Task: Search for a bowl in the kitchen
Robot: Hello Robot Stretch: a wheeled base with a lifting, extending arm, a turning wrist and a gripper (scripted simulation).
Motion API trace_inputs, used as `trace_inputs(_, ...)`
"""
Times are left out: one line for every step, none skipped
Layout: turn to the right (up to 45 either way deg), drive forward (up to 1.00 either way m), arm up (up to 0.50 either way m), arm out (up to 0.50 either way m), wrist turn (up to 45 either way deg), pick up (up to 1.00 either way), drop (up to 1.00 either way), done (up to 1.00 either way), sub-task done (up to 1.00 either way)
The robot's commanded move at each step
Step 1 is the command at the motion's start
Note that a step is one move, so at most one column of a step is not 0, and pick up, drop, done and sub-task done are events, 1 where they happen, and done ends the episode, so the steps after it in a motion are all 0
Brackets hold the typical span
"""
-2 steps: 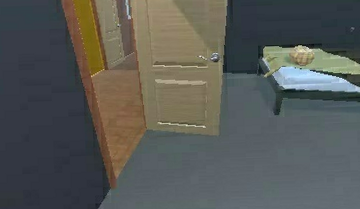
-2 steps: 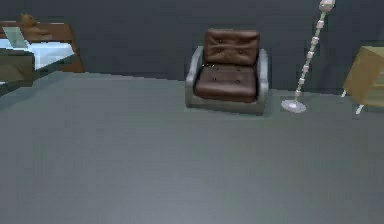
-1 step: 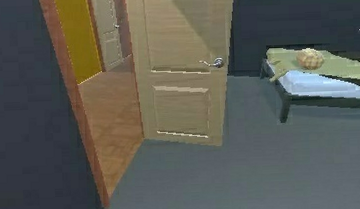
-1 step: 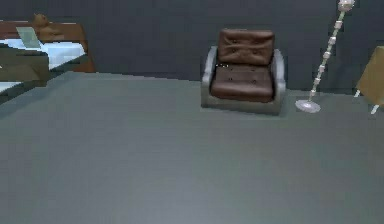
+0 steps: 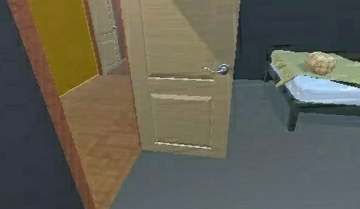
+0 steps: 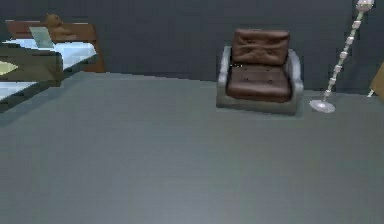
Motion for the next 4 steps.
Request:
trace_inputs(45.0,0.00,0.00,0.00,0.0,0.00,0.00,0.00,0.00)
trace_inputs(45.0,0.00,0.00,0.00,0.0,0.00,0.00,0.00,0.00)
trace_inputs(45.0,0.00,0.00,0.00,0.0,0.00,0.00,0.00,0.00)
trace_inputs(21.0,0.00,0.00,0.00,0.0,0.00,0.00,0.00,0.00)
